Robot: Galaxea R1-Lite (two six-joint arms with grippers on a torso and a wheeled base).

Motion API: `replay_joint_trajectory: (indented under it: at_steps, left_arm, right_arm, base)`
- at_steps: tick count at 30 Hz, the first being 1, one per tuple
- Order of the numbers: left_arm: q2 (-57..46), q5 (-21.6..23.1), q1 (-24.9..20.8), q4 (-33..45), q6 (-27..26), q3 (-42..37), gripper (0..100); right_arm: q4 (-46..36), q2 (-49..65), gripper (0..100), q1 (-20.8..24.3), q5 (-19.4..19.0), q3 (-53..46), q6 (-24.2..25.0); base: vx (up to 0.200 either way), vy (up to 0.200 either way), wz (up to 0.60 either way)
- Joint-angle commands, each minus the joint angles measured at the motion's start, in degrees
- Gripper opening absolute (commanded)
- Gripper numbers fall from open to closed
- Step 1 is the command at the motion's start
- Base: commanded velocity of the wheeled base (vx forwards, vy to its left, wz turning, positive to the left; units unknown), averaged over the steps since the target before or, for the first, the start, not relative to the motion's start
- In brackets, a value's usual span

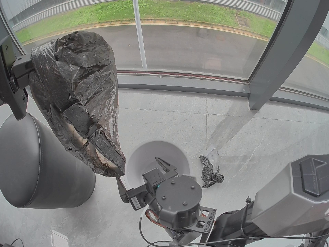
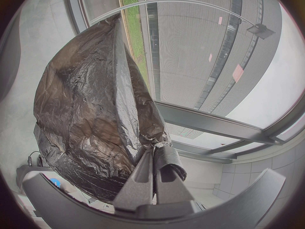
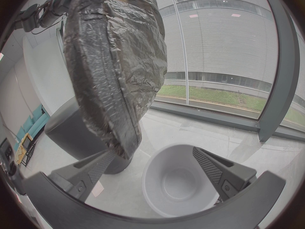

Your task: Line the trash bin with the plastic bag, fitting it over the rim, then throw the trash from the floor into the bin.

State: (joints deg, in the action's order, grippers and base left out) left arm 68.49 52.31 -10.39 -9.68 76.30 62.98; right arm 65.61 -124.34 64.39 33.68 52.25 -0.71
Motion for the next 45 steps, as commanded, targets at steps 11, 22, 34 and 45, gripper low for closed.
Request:
replay_joint_trajectory:
  at_steps: [11, 22, 34, 45]
  left_arm:
    - [-2.48, 0.07, -0.42, -0.08, 0.52, -1.98, 0]
    - [-3.01, 0.16, -0.51, -0.08, 0.87, -2.16, 0]
    - [-3.89, 0.16, -0.51, -0.08, 1.31, -2.16, 0]
    - [-3.71, 0.16, -0.42, -0.08, 1.31, -2.24, 0]
  right_arm:
    - [-3.21, -12.59, 100, -3.13, -0.2, 18.94, -4.04]
    - [-7.34, -15.4, 100, -3.13, -0.72, 26.76, -5.45]
    - [-7.16, -16.46, 0, -3.22, -0.72, 27.47, -6.32]
    - [-6.81, -15.67, 0, -3.04, -0.72, 26.06, -6.24]
  base:
    - [0.0, 0.0, 0.0]
    - [0.0, 0.0, 0.0]
    - [0.0, 0.0, 0.0]
    - [0.0, 0.0, 0.0]
